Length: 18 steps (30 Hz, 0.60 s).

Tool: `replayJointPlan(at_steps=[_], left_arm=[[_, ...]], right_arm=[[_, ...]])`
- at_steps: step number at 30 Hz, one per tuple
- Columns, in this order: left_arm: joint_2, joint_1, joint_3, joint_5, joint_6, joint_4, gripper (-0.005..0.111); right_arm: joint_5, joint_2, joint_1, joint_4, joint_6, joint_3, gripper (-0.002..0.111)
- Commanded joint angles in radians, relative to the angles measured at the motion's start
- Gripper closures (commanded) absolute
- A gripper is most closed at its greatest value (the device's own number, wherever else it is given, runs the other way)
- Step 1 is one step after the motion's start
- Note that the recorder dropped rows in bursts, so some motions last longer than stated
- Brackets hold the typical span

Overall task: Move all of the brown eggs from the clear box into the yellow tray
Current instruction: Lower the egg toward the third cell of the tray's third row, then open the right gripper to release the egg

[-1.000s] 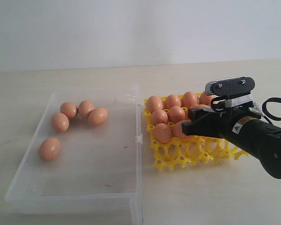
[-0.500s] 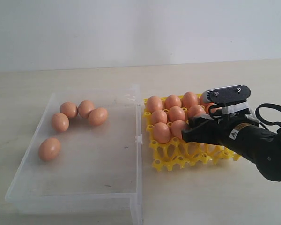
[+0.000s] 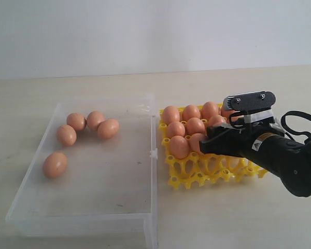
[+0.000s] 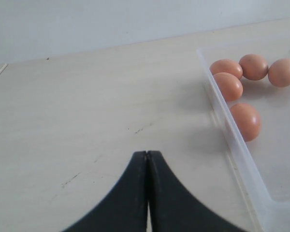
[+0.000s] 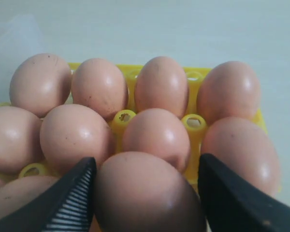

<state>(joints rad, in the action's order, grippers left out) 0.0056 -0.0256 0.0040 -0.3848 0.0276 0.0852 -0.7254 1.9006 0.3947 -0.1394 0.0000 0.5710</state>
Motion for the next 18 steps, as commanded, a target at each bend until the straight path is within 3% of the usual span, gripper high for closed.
replayJointPlan(at_steps=[1,18], left_arm=[[-0.006,-0.005,-0.004,0.006,-0.003,-0.005,0.107],[-0.006,-0.005,-0.004,0.006,-0.003,-0.005,0.107]], right_arm=[[-0.005,0.001,-0.002,0.012,0.000,0.006,0.048],[-0.009,-0.087,-0.002,-0.003,0.052,0.006,0.049]])
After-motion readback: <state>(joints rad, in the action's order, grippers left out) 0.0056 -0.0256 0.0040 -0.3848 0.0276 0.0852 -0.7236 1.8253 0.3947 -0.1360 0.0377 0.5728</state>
